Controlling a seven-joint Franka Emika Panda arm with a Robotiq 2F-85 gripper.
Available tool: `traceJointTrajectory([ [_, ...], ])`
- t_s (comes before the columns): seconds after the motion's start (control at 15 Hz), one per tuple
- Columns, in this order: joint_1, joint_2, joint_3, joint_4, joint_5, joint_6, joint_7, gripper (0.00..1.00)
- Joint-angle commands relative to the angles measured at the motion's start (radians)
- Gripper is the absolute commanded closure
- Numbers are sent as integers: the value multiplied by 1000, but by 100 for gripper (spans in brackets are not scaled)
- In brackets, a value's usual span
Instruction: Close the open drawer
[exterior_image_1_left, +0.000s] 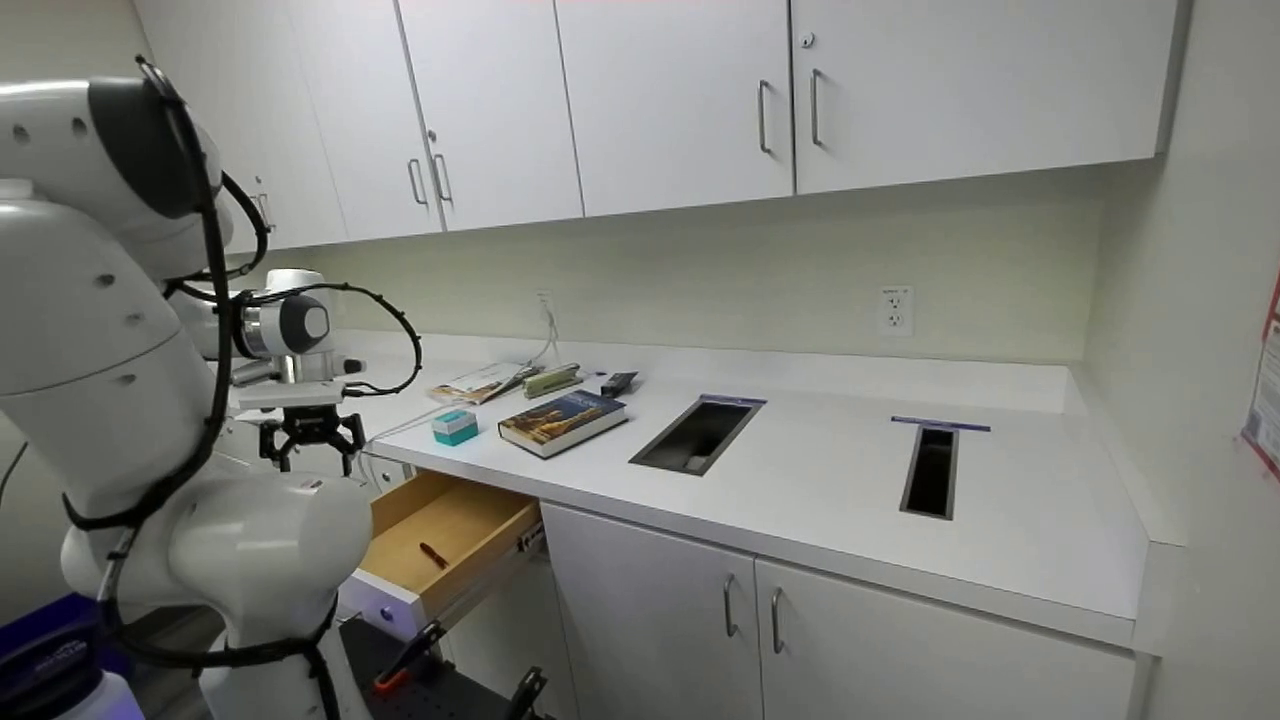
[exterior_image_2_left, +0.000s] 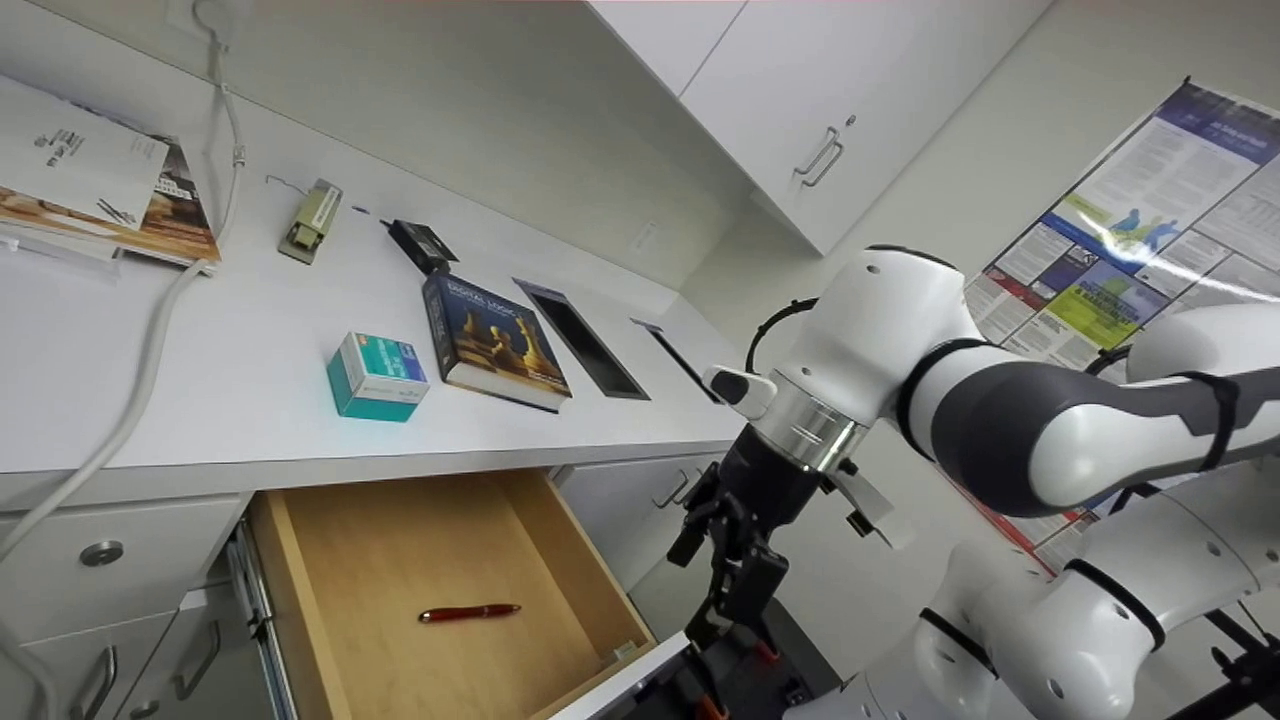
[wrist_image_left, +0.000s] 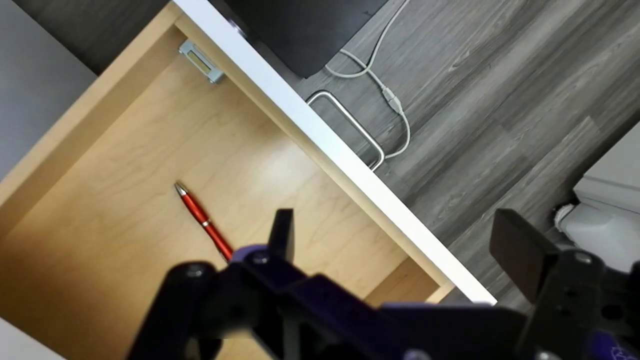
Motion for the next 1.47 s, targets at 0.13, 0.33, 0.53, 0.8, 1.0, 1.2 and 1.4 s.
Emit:
traceJointTrajectory([
  [0.13, 10, -10, -16, 0, -3, -1, 2, 0],
  [0.33, 13, 7, 2, 8, -51, 19, -6, 0],
  [0.53, 30, 80, 34, 19, -167, 67, -66, 0],
  [0.8, 72, 197, 51, 0, -154, 298, -226, 0],
  [1.0, 74, 309, 58, 13, -128, 430, -380, 0],
  [1.2, 44, 412, 77, 30, -133, 485, -476, 0],
  [1.4, 7, 487, 110, 57, -136, 493, -537, 0],
])
